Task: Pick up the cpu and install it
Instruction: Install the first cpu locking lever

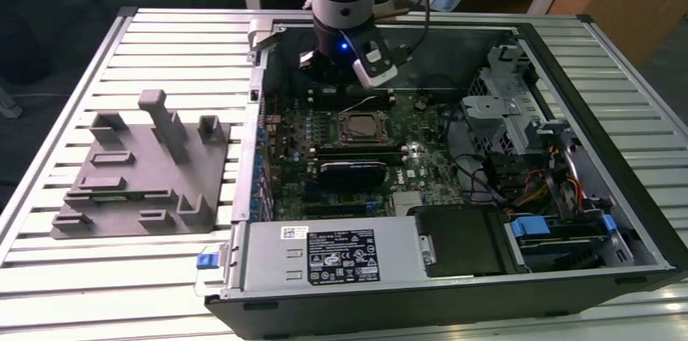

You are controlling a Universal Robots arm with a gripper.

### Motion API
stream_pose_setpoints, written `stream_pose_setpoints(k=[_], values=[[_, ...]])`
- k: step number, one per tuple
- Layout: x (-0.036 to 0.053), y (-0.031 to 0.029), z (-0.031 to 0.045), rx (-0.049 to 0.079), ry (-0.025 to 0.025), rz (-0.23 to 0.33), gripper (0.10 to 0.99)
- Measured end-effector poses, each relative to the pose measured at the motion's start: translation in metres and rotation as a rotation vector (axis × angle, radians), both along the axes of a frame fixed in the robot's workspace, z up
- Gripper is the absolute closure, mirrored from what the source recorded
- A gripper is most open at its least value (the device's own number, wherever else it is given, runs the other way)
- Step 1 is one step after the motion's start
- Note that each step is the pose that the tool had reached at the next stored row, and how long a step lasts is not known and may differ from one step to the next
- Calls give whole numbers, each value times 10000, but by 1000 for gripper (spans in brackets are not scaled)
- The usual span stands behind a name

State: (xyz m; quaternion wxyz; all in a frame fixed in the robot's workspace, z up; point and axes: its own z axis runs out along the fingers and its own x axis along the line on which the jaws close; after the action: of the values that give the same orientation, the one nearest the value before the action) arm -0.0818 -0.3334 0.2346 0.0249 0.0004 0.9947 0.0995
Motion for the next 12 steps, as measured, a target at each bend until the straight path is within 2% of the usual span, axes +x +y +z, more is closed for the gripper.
stream_pose_setpoints(k=[3, 9, 12], values=[[47, -1, 0, 0, 1, -2, 980], [48, -1, -3, 0, -1, -4, 980], [48, -1, -12, 1, -20, -32, 980]])
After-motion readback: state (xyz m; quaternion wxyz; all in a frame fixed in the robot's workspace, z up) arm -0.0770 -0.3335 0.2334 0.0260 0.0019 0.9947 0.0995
